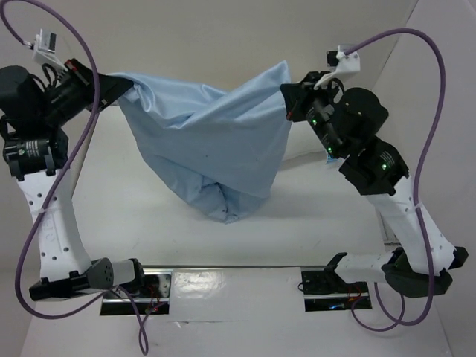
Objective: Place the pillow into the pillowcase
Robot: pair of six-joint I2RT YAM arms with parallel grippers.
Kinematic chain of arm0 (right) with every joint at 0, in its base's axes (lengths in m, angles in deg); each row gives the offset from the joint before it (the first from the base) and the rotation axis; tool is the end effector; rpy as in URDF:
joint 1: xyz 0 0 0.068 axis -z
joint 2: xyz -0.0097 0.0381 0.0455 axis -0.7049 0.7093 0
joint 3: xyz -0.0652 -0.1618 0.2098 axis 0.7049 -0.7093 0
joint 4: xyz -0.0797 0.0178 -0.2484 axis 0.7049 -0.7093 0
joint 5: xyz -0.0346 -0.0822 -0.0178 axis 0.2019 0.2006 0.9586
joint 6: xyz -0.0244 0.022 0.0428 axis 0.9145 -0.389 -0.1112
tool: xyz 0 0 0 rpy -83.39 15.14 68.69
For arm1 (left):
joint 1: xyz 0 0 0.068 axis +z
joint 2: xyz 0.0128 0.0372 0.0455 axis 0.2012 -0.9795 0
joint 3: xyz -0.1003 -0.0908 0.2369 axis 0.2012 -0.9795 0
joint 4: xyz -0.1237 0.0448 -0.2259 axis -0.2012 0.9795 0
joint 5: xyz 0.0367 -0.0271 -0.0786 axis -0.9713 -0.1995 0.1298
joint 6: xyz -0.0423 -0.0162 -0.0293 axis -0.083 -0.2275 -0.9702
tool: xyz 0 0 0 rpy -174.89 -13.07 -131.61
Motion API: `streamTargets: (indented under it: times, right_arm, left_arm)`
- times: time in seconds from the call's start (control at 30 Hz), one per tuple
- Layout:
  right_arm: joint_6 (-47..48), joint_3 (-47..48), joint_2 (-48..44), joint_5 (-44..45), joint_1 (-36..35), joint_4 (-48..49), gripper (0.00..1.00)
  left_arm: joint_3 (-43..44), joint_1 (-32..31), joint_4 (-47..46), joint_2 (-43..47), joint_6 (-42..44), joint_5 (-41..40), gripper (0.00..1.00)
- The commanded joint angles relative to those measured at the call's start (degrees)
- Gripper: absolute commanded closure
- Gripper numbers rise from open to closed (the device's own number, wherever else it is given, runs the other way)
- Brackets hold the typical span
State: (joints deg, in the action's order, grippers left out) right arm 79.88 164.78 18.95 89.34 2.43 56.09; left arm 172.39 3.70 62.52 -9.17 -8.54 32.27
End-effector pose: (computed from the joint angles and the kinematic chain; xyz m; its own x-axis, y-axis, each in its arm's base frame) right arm 0.1708 0.1375 0.5549 0.0080 0.2263 -0.9740 -0.3511 0.9127 0.2092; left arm 0.2137 0.0327 0.5554 -0.3029 -0.6099 -0.7323 0.3784 0.6283 -0.6798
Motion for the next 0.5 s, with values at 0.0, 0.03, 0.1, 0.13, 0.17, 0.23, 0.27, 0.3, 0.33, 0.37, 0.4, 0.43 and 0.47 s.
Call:
streamTargets:
  times: [0.0, 0.03, 0.1, 0.13, 0.17, 0.23, 0.27, 0.3, 0.33, 0.37, 0.4, 0.43, 0.47]
  right_arm:
    - [-0.66, 1.78, -3.26, -2.28, 0.12, 0.35, 1.0]
    - [-0.66, 2.4, -4.06, -3.33, 0.12, 0.96, 1.0]
    - [-0.13, 3.97, -5.56, -4.21, 0.12, 1.49, 1.0]
    - [-0.13, 4.51, -5.56, -4.22, 0.12, 1.5, 1.0]
    - [0.48, 5.91, -5.56, -4.22, 0.12, 1.5, 1.0]
    - [0.49, 6.45, -6.27, -4.84, 0.12, 2.11, 1.0]
    - [0.49, 6.97, -6.96, -4.84, 0.12, 2.11, 1.0]
    - [0.49, 6.98, -7.75, -4.84, 0.12, 3.07, 1.0]
    - [0.49, 8.54, -7.76, -4.84, 0.12, 3.77, 1.0]
    - [0.49, 9.51, -7.76, -4.23, 0.12, 3.78, 1.0]
    - [1.01, 10.92, -7.76, -4.22, 0.12, 3.26, 1.0]
    - [1.01, 14.15, -7.76, -4.22, 0.12, 1.69, 1.0]
    - [1.01, 15.49, -7.76, -4.22, 0.12, 1.06, 1.0]
  left_arm:
    - [7.84, 1.03, -4.42, 3.88, -1.72, 4.26, 1.0]
    - [9.26, 1.04, -3.47, 3.89, -1.2, 4.27, 1.0]
    - [12.85, 1.04, -2.84, 5.02, -0.58, 3.74, 1.0]
    - [13.49, 1.04, -2.23, 5.03, 0.03, 3.04, 1.0]
    - [14.01, 1.04, -2.23, 6.42, 0.04, 1.82, 1.0]
    - [14.54, 1.04, -2.23, 7.05, 0.04, 0.32, 1.0]
    - [15.33, 1.04, -2.23, 7.05, 0.04, -0.39, 1.0]
    - [17.69, 1.04, -2.23, 7.05, 0.04, -1.61, 1.0]
    - [18.93, 1.04, -2.23, 6.53, 0.04, -2.32, 1.0]
    - [20.33, 1.04, -2.23, 6.52, 0.04, -3.02, 1.0]
    - [21.65, 1.04, -2.23, 6.0, 0.04, -4.77, 1.0]
    - [23.41, 1.04, -2.75, 6.0, -0.57, -5.66, 1.0]
    - [23.42, 1.04, -3.36, 6.0, -1.28, -6.36, 1.0]
